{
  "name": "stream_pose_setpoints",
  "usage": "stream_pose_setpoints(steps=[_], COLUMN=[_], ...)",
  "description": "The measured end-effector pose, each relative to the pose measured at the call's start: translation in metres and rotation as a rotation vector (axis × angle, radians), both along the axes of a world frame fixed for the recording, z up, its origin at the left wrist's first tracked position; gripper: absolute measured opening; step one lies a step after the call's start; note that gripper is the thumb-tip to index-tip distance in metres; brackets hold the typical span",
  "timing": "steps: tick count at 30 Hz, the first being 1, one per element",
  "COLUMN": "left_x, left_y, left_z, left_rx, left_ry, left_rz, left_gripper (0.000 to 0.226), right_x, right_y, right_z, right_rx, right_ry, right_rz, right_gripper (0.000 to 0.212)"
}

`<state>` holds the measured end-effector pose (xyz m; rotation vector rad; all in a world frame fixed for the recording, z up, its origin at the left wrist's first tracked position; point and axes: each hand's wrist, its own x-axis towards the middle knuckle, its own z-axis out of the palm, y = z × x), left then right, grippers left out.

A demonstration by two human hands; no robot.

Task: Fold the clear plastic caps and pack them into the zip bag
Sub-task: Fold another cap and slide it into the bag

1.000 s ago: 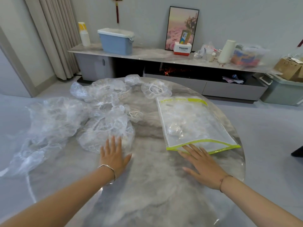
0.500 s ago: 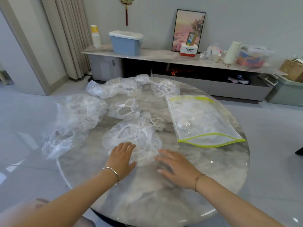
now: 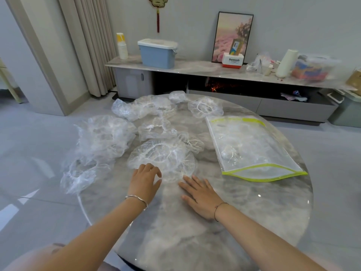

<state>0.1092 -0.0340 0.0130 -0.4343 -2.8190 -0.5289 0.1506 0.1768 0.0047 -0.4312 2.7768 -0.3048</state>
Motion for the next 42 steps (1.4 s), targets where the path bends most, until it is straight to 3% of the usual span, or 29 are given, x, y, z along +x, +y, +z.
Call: stream_pose_setpoints(steps=[2, 5, 8, 10, 14, 17, 19, 21, 22, 24, 26, 28, 32, 34, 36, 39, 42], left_x=[-0.002, -0.007, -0.017, -0.022, -0.033, -0.032, -0.021, -0.004, 0.005, 0.025, 0.042, 0.055, 0.066, 0.070, 0.076, 0.085, 0.091], left_y=[0.003, 0.011, 0.019, 0.021, 0.019, 0.025, 0.034, 0.040, 0.042, 0.043, 0.042, 0.041, 0.028, 0.021, 0.016, 0.013, 0.016], left_z=[0.000, 0.002, 0.002, -0.001, -0.003, 0.009, 0.024, 0.032, 0.032, 0.031, 0.023, 0.010, -0.015, -0.016, -0.012, -0.002, 0.000], left_rx=[0.024, 0.035, -0.056, -0.118, -0.138, 0.119, 0.250, 0.216, 0.180, 0.150, 0.150, 0.097, -0.009, 0.011, 0.137, 0.309, 0.432], left_ry=[0.031, -0.021, -0.108, -0.162, -0.191, -0.105, -0.009, 0.075, 0.091, -0.017, -0.124, -0.114, -0.210, -0.271, -0.335, -0.456, -0.554], left_rz=[-0.019, -0.050, -0.032, -0.003, 0.007, -0.049, -0.178, -0.327, -0.391, -0.471, -0.555, -0.674, -0.781, -0.738, -0.668, -0.519, -0.349], left_gripper=[0.026, 0.056, 0.076, 0.073, 0.048, 0.042, 0.040, 0.042, 0.045, 0.051, 0.052, 0.045, 0.044, 0.049, 0.059, 0.035, 0.021], right_x=[0.001, 0.007, 0.012, 0.013, 0.014, 0.014, 0.010, 0.005, 0.005, 0.009, 0.021, 0.035, 0.054, 0.063, 0.071, 0.080, 0.083], right_y=[-0.001, -0.001, 0.001, 0.003, 0.003, 0.004, 0.004, 0.013, 0.020, 0.040, 0.059, 0.074, 0.097, 0.105, 0.105, 0.099, 0.091], right_z=[-0.001, 0.000, -0.002, -0.004, -0.005, 0.001, 0.012, 0.026, 0.033, 0.039, 0.040, 0.033, 0.013, 0.010, 0.014, 0.026, 0.031], right_rx=[0.000, -0.029, -0.054, -0.065, -0.077, -0.101, -0.231, -0.434, -0.514, -0.529, -0.451, -0.357, -0.293, -0.303, -0.356, -0.495, -0.719], right_ry=[0.001, 0.011, 0.005, 0.012, 0.024, 0.032, 0.166, 0.481, 0.648, 0.818, 0.750, 0.666, 0.595, 0.562, 0.512, 0.334, 0.008], right_rz=[0.005, 0.028, 0.044, 0.055, 0.050, 0.064, -0.020, -0.199, -0.259, -0.276, -0.237, -0.161, -0.010, 0.025, -0.022, -0.168, -0.336], right_gripper=[0.059, 0.089, 0.094, 0.092, 0.089, 0.088, 0.076, 0.054, 0.052, 0.071, 0.086, 0.081, 0.029, 0.009, 0.006, 0.023, 0.020])
